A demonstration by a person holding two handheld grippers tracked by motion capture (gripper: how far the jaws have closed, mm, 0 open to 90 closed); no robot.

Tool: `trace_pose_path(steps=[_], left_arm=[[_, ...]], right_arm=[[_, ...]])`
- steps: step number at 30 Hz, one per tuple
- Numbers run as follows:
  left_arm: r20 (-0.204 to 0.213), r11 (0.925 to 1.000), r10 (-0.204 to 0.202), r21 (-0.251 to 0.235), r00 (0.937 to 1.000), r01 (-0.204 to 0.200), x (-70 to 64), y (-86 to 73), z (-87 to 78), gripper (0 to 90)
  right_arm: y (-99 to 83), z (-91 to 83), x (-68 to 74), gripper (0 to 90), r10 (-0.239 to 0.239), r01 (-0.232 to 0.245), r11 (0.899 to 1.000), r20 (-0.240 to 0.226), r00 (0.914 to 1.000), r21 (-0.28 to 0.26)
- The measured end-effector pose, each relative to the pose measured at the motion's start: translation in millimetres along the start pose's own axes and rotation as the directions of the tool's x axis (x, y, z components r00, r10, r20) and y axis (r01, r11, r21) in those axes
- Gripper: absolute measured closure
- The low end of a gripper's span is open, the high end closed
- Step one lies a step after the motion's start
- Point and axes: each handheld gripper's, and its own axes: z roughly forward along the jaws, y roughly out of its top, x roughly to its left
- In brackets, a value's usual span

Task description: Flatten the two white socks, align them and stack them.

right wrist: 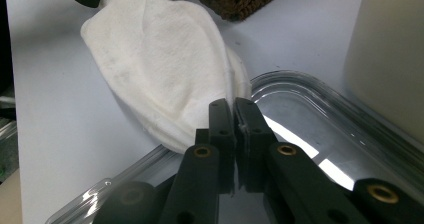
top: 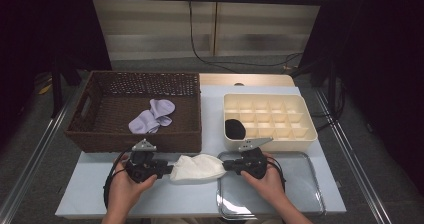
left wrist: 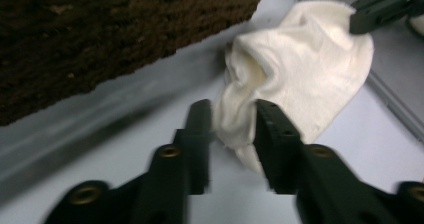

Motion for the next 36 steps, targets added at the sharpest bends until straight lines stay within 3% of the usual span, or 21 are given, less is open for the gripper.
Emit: trace_pose_path(steps=[8, 9, 11, 12, 13, 14, 19, 26, 28, 36], left_arm=[[-0.002, 0.9997, 0.013, 0.018, 0.9999, -0.013, -3.3, -1.0, 19.9, 60.3], [-0.003, 0.9990, 0.019, 0.041, 0.9998, -0.019, -2.3, -1.3, 22.0, 62.6], [-0.001, 0.9991, 0.013, 0.041, 0.9999, -0.013, -3.3, -1.7, 22.7, 66.3], [-0.004, 0.9990, 0.018, 0.041, 0.9998, -0.017, -4.4, -2.1, 23.5, 72.9], [-0.004, 0.9990, 0.019, 0.041, 0.9998, -0.019, -5.2, -2.4, 23.6, 72.9], [-0.013, 0.9989, 0.012, 0.046, 0.9998, -0.011, -6.1, -1.6, 23.0, 78.4], [-0.010, 0.9968, 0.004, 0.080, 0.9999, -0.003, -7.6, 3.4, 19.1, 80.5], [-0.009, 0.9970, 0.015, 0.076, 0.9999, -0.014, -11.1, 9.1, 10.7, 80.5], [0.001, 0.9967, 0.016, 0.080, 0.9999, -0.016, -10.8, 11.0, 8.5, 80.5], [0.002, 0.9957, 0.029, 0.087, 0.9996, -0.029, -13.4, 16.2, 8.1, 80.3]], right_arm=[[-1.2, -0.6, -0.1, 86.6, -0.009, 0.009, 1.000, 0.003, 1.0000, 0.001], [-2.2, -1.4, -0.7, 86.7, -0.013, 0.013, 1.000, 0.005, 0.9999, 0.003], [-2.6, -1.7, -1.0, 86.7, -0.010, 0.010, 1.000, 0.004, 0.9999, 0.001], [-3.2, -2.3, -1.1, 86.7, -0.009, 0.009, 1.000, 0.005, 0.9999, 0.003], [-3.2, -2.3, -1.1, 86.7, -0.009, 0.009, 1.000, 0.005, 0.9999, 0.003], [-3.2, -2.5, -1.4, 86.4, -0.010, 0.010, 1.000, 0.004, 0.9999, 0.004], [0.5, -6.2, 0.1, 79.3, -0.023, 0.024, 0.999, 0.026, 0.9994, -0.028], [16.1, -14.9, 8.7, 86.5, -0.064, 0.066, 0.996, 0.017, 0.9978, -0.066], [23.8, -7.9, 18.3, 89.5, -0.110, 0.109, 0.993, -0.008, 0.9939, -0.050], [32.9, 16.5, 33.7, 90.0, -0.154, 0.153, 0.988, -0.048, 0.9869, -0.036]])
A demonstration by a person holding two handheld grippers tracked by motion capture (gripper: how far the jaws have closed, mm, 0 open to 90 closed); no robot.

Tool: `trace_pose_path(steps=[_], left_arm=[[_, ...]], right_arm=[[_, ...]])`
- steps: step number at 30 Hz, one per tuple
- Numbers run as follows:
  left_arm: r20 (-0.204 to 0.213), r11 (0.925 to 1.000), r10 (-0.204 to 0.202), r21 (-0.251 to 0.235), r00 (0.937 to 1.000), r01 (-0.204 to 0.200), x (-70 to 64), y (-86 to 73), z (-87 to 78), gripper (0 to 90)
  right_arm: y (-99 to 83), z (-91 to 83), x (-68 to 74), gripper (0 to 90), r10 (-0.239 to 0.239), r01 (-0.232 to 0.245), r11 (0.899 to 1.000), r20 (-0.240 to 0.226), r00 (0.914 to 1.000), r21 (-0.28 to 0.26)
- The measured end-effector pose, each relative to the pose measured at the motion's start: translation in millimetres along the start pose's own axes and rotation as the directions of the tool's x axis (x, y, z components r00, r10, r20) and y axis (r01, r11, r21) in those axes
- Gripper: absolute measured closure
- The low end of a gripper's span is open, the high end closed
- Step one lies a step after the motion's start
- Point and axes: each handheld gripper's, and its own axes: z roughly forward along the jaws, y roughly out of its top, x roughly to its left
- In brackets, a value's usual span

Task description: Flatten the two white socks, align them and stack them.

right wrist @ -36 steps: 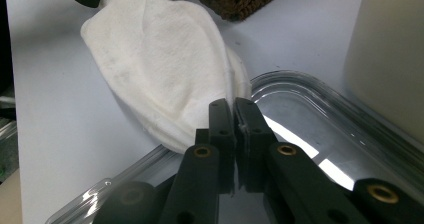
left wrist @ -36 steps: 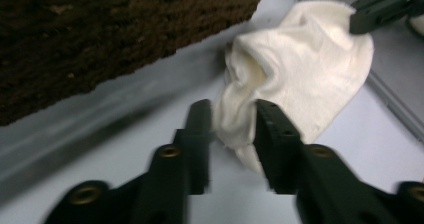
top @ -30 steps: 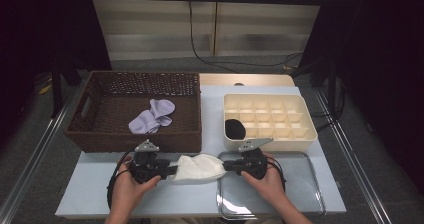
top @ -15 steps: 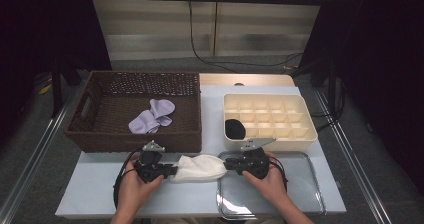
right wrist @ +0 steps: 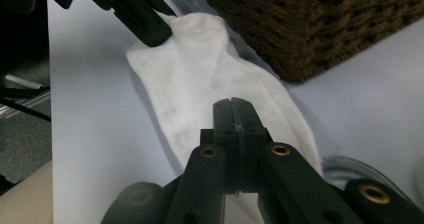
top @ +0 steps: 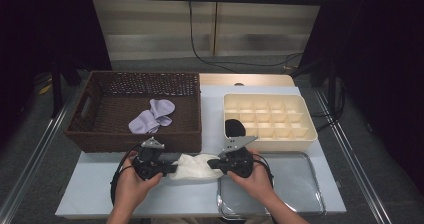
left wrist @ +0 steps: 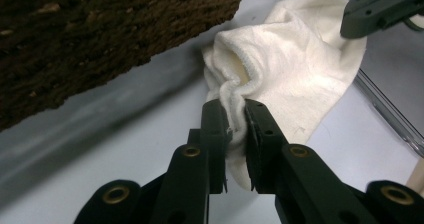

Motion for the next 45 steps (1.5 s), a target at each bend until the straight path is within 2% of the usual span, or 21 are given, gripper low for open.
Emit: trace_pose_path(steps=[2, 7, 11, 15, 18, 22, 25, 32, 39, 45], left_arm=[[0.004, 1.0000, 0.005, -0.001, 1.0000, -0.005, -0.3, 1.0, 0.3, 80.3], [0.007, 0.9999, 0.008, -0.007, 0.9999, -0.008, -1.7, 3.6, -3.8, 80.1], [0.012, 0.9999, 0.014, -0.007, 0.9998, -0.014, -2.3, 4.9, -5.3, 80.0], [0.025, 0.9999, 0.014, -0.002, 0.9996, -0.014, -2.6, 5.1, -4.3, 80.0], [0.037, 0.9999, 0.010, -0.007, 0.9993, -0.010, -4.3, 6.0, -5.3, 80.1], [0.061, 0.9999, 0.002, -0.011, 0.9981, -0.001, -6.6, 7.7, -5.9, 80.1], [0.055, 0.9999, -0.003, -0.011, 0.9985, 0.004, -8.1, 8.6, -5.7, 80.2], [0.079, 0.9993, -0.018, -0.032, 0.9967, 0.020, -9.5, 11.3, -8.5, 80.3], [0.069, 0.9990, -0.028, -0.033, 0.9973, 0.030, -7.7, 10.7, -11.2, 80.3], [0.069, 0.9988, -0.033, -0.033, 0.9971, 0.035, -5.9, 10.9, -12.4, 80.3]], right_arm=[[2.6, 4.4, 1.6, 90.0, -0.012, 0.012, 1.000, -0.003, 0.9999, -0.001], [4.3, 15.4, 1.5, 90.0, 0.004, -0.004, 1.000, -0.015, 0.9999, -0.004], [8.1, 24.8, 5.4, 90.0, -0.011, 0.011, 1.000, -0.021, 0.9997, 0.001], [9.6, 34.7, 8.8, 90.0, -0.043, 0.043, 0.998, -0.002, 0.9991, 0.041], [7.5, 42.3, 8.9, 90.0, -0.047, 0.046, 0.996, 0.003, 0.9989, 0.071], [4.7, 45.8, 8.7, 90.0, -0.041, 0.041, 0.995, -0.006, 0.9991, 0.086], [4.2, 46.9, 9.1, 90.0, -0.036, 0.037, 0.995, -0.002, 0.9993, 0.088], [6.1, 48.7, 9.1, 90.0, -0.035, 0.035, 0.995, -0.004, 0.9994, 0.095], [8.7, 51.8, 11.3, 90.0, -0.032, 0.033, 0.995, -0.012, 0.9994, 0.098], [15.2, 43.8, 8.2, 90.0, -0.022, 0.022, 0.999, -0.006, 0.9998, 0.048]])
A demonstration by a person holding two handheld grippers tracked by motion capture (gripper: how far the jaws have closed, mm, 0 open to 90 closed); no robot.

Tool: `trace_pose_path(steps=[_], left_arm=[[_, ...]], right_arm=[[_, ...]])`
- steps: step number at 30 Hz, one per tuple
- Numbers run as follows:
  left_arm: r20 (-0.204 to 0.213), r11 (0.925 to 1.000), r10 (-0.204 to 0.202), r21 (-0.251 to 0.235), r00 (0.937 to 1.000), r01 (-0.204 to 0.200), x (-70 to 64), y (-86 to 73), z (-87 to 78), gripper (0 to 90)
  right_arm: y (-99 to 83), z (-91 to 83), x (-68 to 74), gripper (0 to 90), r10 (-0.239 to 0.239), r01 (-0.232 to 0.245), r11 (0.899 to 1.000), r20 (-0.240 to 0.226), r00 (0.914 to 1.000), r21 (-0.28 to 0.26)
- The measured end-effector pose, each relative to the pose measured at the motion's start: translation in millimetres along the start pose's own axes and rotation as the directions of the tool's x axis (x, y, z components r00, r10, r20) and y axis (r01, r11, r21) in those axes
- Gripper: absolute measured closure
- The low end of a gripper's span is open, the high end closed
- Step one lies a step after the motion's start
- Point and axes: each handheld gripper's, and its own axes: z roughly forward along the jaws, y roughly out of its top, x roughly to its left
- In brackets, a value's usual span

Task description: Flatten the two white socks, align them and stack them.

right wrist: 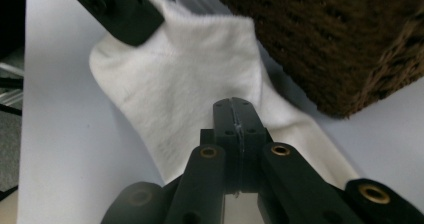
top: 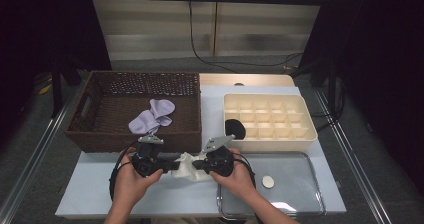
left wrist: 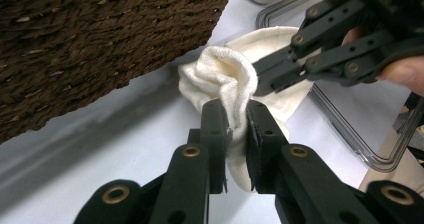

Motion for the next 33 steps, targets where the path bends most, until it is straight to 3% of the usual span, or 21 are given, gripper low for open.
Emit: trace_pose_path(steps=[5, 7, 12, 17, 22, 26, 33], left_arm=[[-0.008, 0.9998, 0.005, 0.017, 1.0000, -0.005, -0.8, -0.4, 2.8, 80.3], [-0.005, 0.9998, 0.003, 0.022, 1.0000, -0.003, -1.0, 0.4, 3.9, 80.3], [0.001, 0.9998, 0.001, 0.019, 1.0000, -0.001, -2.1, 2.8, 5.4, 80.3], [0.012, 0.9999, 0.008, 0.015, 0.9999, -0.008, -3.8, 3.3, 5.9, 80.2], [0.016, 0.9998, 0.013, 0.018, 0.9998, -0.013, -7.5, 3.7, 8.3, 80.1], [0.020, 0.9998, 0.006, 0.016, 0.9998, -0.006, -9.8, 5.5, 10.7, 80.1], [0.033, 0.9990, 0.029, 0.034, 0.9990, -0.030, -19.8, 14.4, 21.1, 80.1]], right_arm=[[3.5, 5.0, -0.4, 90.0, -0.004, 0.004, 1.000, 0.022, 0.9998, -0.003], [1.5, 11.7, -1.1, 90.0, 0.001, -0.002, 0.999, 0.027, 0.9996, 0.032], [-1.0, 14.5, -1.2, 89.6, 0.002, -0.003, 0.999, 0.018, 0.9998, 0.042], [-0.8, 1.6, -5.5, 88.6, -0.001, 0.000, 0.999, 0.027, 0.9996, 0.038], [-5.2, -24.6, -16.0, 87.9, 0.017, -0.017, 1.000, 0.054, 0.9984, 0.003], [-10.4, -35.5, -21.9, 87.9, 0.034, -0.034, 0.999, 0.053, 0.9980, -0.001], [-15.4, -41.8, -24.8, 87.5, 0.031, -0.031, 1.000, 0.065, 0.9974, -0.002]])
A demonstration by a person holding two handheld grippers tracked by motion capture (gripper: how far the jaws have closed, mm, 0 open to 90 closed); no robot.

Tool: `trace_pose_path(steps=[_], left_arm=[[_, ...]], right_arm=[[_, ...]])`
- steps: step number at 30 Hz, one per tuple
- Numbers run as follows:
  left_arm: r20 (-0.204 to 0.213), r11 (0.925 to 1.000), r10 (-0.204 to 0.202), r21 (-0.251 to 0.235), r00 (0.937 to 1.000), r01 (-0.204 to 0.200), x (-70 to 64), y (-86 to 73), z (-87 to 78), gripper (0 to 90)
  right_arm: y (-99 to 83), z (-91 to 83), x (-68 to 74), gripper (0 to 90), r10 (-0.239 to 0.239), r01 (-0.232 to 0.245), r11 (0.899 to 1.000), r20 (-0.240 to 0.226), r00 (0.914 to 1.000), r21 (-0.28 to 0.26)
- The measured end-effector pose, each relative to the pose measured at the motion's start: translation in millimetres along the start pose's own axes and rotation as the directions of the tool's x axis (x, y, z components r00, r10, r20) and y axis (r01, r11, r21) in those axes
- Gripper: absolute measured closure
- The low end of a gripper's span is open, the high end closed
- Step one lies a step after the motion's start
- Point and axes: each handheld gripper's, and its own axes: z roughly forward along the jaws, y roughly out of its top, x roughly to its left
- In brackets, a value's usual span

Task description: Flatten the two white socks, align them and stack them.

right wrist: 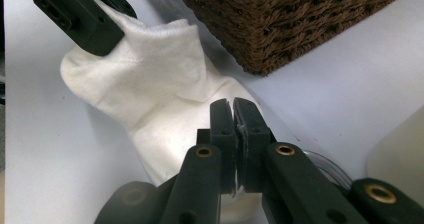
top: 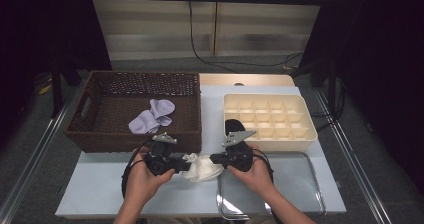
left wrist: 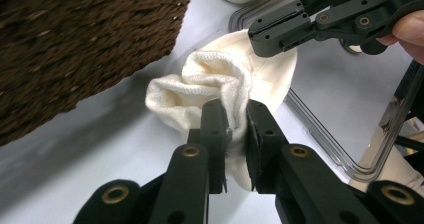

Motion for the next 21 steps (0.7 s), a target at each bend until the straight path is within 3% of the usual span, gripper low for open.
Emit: trace_pose_path(steps=[7, 16, 21], left_arm=[[0.000, 0.9985, 0.044, 0.033, 0.9990, -0.044, -9.8, 9.6, 15.2, 79.7], [0.005, 0.9965, 0.069, 0.048, 0.9976, -0.069, -16.9, 11.7, 32.8, 79.2], [0.006, 0.9955, 0.079, 0.052, 0.9969, -0.079, -19.3, 13.2, 37.7, 78.7]], right_arm=[[-1.2, -2.4, -1.2, 86.8, 0.001, -0.001, 1.000, 0.001, 1.0000, 0.002], [-1.5, -8.2, -3.4, 84.2, 0.013, -0.013, 1.000, 0.014, 0.9998, -0.018], [7.4, -5.6, -1.2, 81.1, 0.034, -0.035, 0.998, -0.015, 0.9993, -0.043]])
